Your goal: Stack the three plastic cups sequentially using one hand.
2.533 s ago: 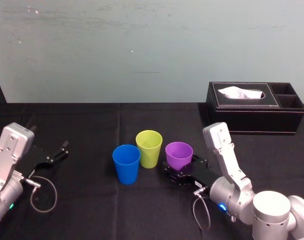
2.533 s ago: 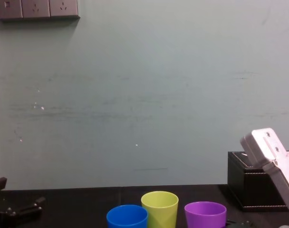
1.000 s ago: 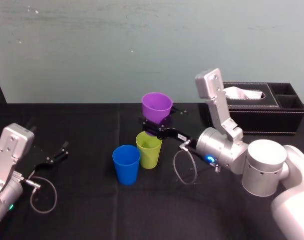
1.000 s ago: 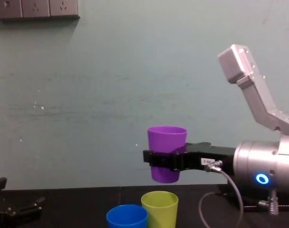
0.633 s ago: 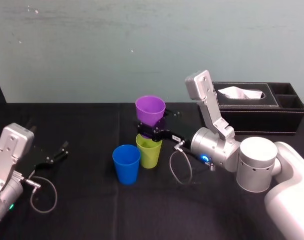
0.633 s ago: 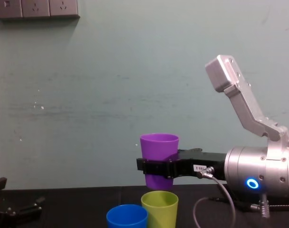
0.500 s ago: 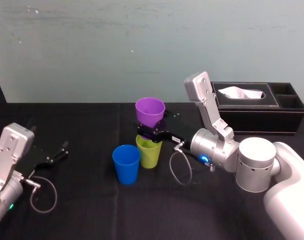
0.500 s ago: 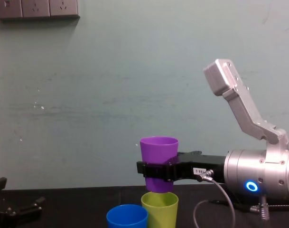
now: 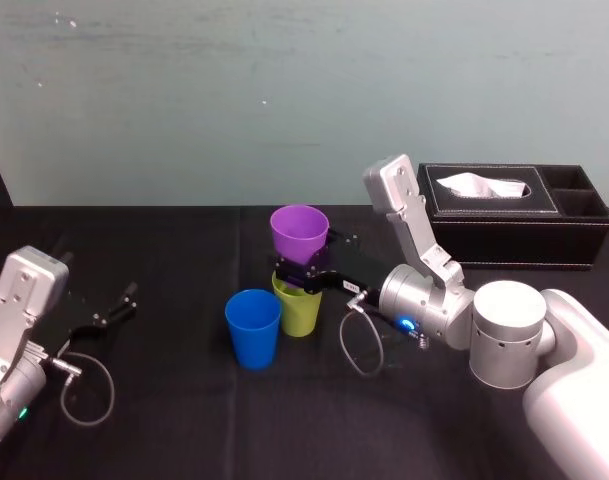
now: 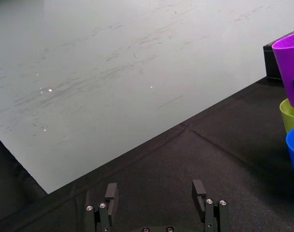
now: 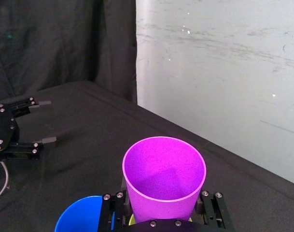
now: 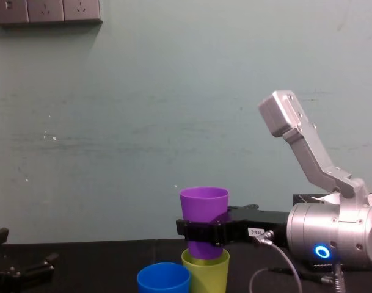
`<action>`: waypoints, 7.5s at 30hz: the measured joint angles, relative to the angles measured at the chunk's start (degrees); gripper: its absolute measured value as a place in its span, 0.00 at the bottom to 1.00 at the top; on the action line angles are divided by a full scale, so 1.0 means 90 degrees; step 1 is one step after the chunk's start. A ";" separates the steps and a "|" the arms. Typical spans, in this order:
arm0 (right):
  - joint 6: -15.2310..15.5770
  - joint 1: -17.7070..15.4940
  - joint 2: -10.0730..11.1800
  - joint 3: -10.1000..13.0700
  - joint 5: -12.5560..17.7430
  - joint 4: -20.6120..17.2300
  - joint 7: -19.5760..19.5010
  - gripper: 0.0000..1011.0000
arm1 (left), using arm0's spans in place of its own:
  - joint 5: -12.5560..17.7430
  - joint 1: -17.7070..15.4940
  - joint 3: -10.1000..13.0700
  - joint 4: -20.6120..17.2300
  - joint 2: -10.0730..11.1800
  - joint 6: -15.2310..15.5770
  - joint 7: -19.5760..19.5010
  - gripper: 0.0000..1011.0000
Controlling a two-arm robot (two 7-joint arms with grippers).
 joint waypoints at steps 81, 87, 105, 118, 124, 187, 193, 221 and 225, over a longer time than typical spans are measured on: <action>0.1029 -0.2485 0.1494 0.0533 0.0013 -0.3419 -0.0642 0.99 | 0.0000 0.0000 0.0000 0.0000 0.0000 0.0000 0.0000 0.99; 0.1254 -0.2729 0.1566 0.0482 0.0032 -0.3686 -0.0655 0.99 | 0.0000 0.0000 0.0000 0.0000 0.0000 0.0000 0.0000 0.99; 0.2213 -0.2279 0.1014 -0.0018 -0.0225 -0.3466 -0.0749 0.99 | 0.0000 0.0000 0.0000 0.0000 0.0000 0.0000 0.0000 0.99; 0.2413 -0.1947 0.0615 -0.0167 -0.0381 -0.2993 -0.0845 0.99 | 0.0000 0.0000 0.0000 0.0000 0.0000 0.0000 0.0000 0.99; 0.2317 -0.1834 0.0433 -0.0261 -0.0549 -0.2755 -0.0877 0.99 | 0.0000 0.0000 0.0000 0.0000 0.0000 0.0000 0.0000 0.99; 0.1499 -0.1414 -0.0511 -0.0064 -0.1210 -0.1287 -0.0993 0.99 | 0.0000 0.0000 0.0000 0.0000 0.0000 0.0000 0.0000 0.99; 0.1455 -0.1404 -0.0561 -0.0045 -0.1247 -0.1217 -0.0996 0.99 | 0.0000 0.0000 0.0000 0.0000 0.0000 0.0000 0.0000 0.99; 0.1388 -0.1442 -0.0706 0.0103 -0.1355 -0.1110 -0.1133 0.99 | 0.0000 0.0000 0.0000 0.0000 0.0000 0.0000 0.0000 0.99; 0.1385 -0.1449 -0.0724 0.0119 -0.1367 -0.1106 -0.1146 0.99 | 0.0000 0.0000 0.0000 0.0000 0.0000 0.0000 0.0000 0.99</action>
